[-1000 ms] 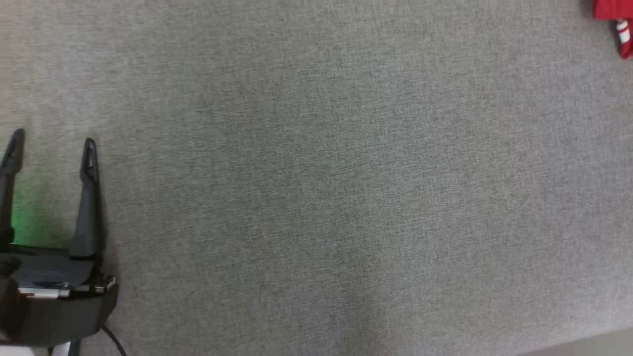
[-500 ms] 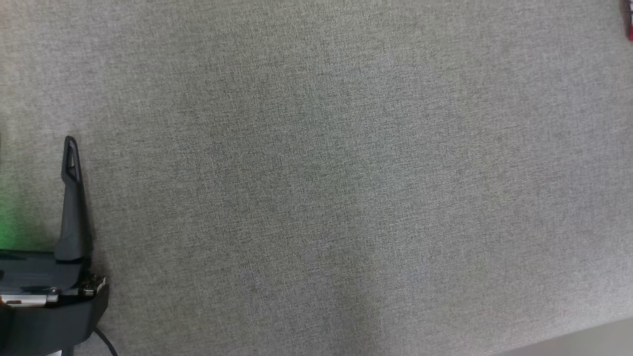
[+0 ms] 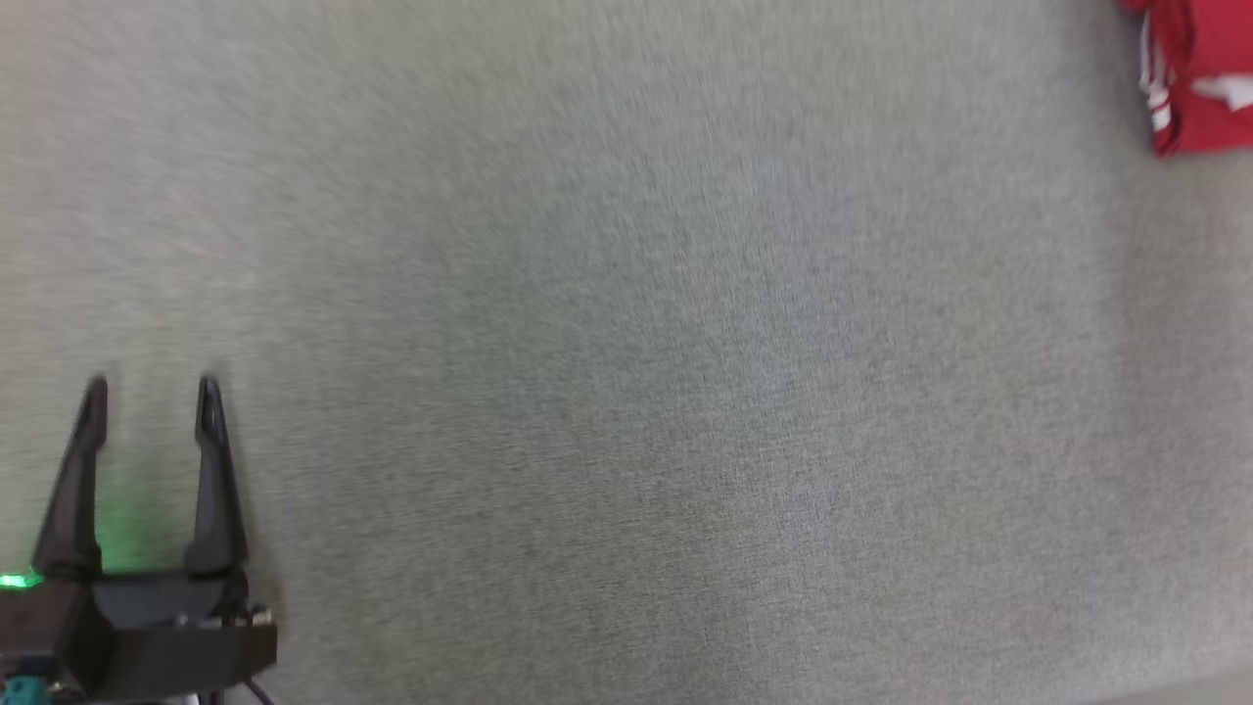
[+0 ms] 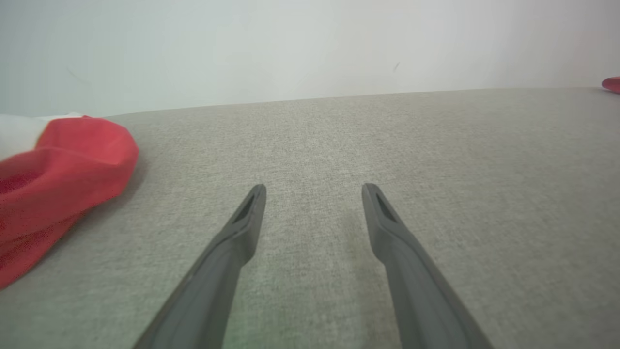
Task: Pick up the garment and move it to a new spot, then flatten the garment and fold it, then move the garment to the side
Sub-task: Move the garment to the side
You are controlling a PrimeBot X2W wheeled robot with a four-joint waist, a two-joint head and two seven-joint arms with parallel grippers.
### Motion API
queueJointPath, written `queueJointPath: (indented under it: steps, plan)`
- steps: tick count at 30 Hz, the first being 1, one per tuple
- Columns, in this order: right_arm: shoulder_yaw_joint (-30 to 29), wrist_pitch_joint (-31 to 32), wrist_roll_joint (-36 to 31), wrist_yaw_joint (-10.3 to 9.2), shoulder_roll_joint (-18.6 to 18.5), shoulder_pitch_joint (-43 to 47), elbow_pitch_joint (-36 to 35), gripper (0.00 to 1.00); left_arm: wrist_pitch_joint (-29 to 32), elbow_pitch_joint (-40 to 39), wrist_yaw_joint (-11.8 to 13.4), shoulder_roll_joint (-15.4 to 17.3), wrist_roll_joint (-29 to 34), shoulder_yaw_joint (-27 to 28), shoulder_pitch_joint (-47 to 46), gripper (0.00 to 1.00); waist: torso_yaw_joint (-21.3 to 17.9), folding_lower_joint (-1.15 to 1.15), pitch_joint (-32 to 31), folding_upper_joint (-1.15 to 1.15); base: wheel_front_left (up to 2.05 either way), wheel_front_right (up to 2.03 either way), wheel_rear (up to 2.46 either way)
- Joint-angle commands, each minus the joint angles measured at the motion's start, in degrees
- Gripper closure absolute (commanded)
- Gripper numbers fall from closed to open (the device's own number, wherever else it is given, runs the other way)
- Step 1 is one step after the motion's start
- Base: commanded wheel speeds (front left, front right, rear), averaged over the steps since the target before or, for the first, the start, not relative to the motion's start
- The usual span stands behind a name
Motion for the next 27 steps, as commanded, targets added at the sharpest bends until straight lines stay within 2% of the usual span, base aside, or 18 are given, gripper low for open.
queueJointPath:
  steps: [1, 12, 20, 27]
  plan:
    - [-0.1, -0.3, 0.4, -0.15, 0.7, 2.9, -1.0, 0.0, -0.4, 1.1, 0.2, -0.6, -0.9, 0.2, 1.5, 0.0, 4.2, -0.01, -8.3, -0.01, 0.0, 0.0, 0.0]
    - [-2.4, -0.5, 3.1, -0.15, 6.3, 21.3, -7.2, 0.0, -0.7, 5.9, -0.5, -3.3, -1.7, 1.6, 7.0, 0.0, 9.2, -0.01, -19.7, -0.01, 0.0, 0.0, 0.0]
    - [-4.8, 0.2, 4.5, -0.15, 11.6, 30.5, -11.0, 0.0, -0.7, 7.1, -1.5, -4.2, -0.9, 1.3, 9.2, 0.0, 10.1, -0.01, -24.9, -0.01, 0.0, 0.0, 0.0]
    - [-7.8, 1.1, 3.3, -0.15, 15.9, 40.9, -17.5, 0.0, -0.7, 7.4, -2.0, -4.6, -0.6, 1.6, 10.8, 0.0, 9.8, -0.01, -27.8, -0.01, 0.0, 0.0, 0.0]
